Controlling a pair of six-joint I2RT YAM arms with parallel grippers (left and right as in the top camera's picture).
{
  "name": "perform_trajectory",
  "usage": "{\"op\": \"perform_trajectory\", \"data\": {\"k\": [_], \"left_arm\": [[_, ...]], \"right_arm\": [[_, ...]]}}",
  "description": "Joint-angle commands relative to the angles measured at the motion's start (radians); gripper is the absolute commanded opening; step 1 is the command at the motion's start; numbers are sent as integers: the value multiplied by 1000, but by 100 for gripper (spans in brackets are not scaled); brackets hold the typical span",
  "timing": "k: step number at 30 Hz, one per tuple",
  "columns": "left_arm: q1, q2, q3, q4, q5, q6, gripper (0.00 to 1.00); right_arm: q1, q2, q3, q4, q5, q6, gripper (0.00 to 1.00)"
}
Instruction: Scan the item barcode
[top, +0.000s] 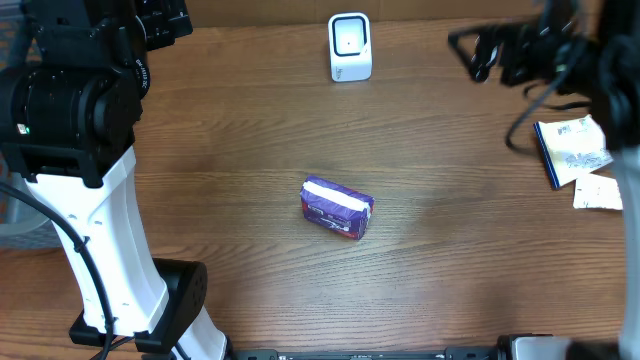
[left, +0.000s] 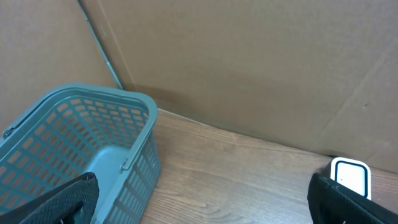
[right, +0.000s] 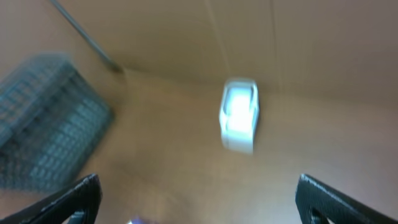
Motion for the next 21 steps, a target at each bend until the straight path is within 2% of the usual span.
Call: {"op": "perform_trajectory", "data": {"k": [1,4,6,10,13,16,21], "left_arm": [[10,13,2,3,-9,15,100],[10,13,2,3,-9,15,100],[10,13,2,3,-9,15,100],[10,13,2,3,-9,15,100],[10,13,2,3,-9,15,100],[10,13,2,3,-9,15,100],[10,13,2,3,-9,15,100]], "right_arm": [[62,-94,14,105,36,-50,100],[101,-126,11,65,189,-184,100],[117,-138,-4,74,282,-217,100],[161,-151,-17,33,169,-254,100],[237,-172,-76,14,220,-274,100],[291,-220,-225,27,310,-273,100],[294,-302,-515,21,314,-263,100]]}}
